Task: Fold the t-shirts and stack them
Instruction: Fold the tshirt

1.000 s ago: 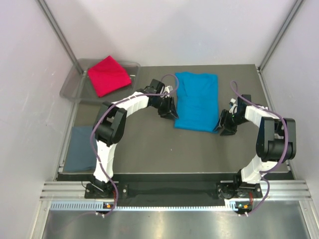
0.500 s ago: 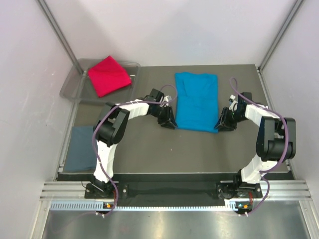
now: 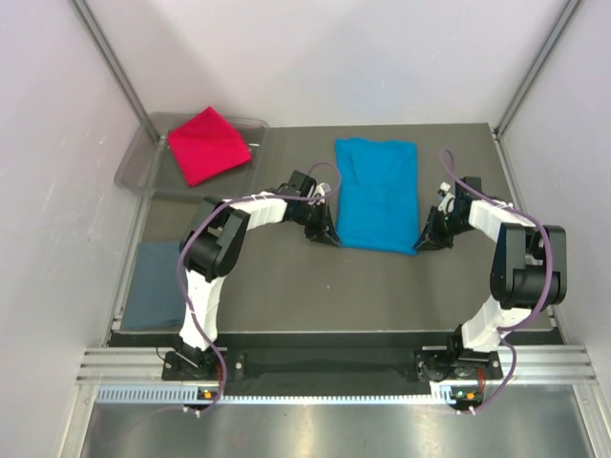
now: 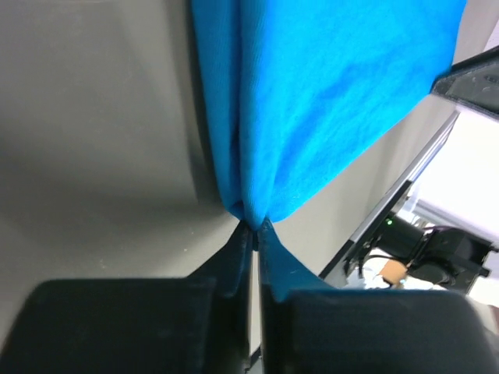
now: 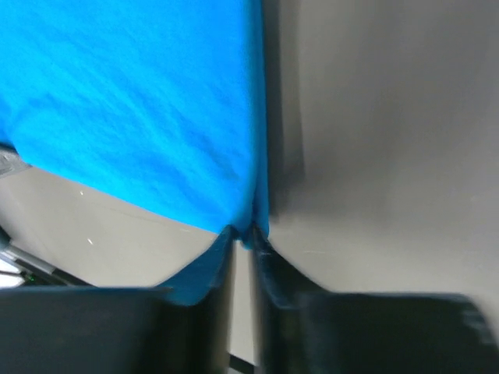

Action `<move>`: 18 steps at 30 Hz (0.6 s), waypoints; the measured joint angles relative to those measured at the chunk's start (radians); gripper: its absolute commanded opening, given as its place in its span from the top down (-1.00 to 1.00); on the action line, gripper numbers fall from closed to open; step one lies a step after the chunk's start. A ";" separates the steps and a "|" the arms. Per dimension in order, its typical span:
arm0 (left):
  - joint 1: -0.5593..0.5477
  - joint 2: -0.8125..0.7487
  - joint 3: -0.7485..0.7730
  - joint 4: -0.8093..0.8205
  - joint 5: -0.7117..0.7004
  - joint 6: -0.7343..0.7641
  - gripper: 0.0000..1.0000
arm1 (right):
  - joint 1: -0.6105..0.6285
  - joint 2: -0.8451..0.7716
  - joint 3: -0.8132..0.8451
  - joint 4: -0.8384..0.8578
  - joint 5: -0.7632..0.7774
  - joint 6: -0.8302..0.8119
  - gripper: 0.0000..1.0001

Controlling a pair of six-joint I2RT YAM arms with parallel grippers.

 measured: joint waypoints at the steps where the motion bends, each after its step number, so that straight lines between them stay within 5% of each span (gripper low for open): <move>1: -0.003 0.000 -0.003 0.010 0.000 -0.007 1.00 | 0.000 0.000 0.000 -0.002 0.006 0.005 1.00; 18: -0.166 -0.318 -0.474 0.162 -0.121 -0.163 1.00 | 0.058 -0.225 -0.185 -0.095 0.098 0.053 1.00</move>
